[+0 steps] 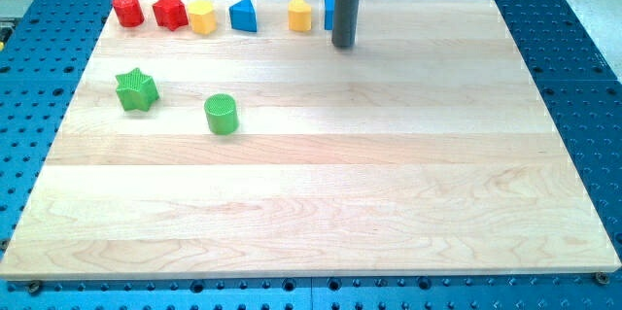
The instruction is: Put the green blocks in a horizontal line with the other blocks
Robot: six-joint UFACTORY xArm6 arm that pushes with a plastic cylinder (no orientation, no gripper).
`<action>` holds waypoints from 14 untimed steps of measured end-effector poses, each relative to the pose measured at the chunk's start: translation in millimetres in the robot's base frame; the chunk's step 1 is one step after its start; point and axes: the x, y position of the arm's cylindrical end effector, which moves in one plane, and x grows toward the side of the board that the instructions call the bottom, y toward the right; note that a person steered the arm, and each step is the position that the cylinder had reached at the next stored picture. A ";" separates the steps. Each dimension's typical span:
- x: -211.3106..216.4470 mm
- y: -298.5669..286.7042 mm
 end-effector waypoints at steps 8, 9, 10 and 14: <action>5.0 -23.9; -19.8 23.0; -31.0 46.7; 32.7 -10.2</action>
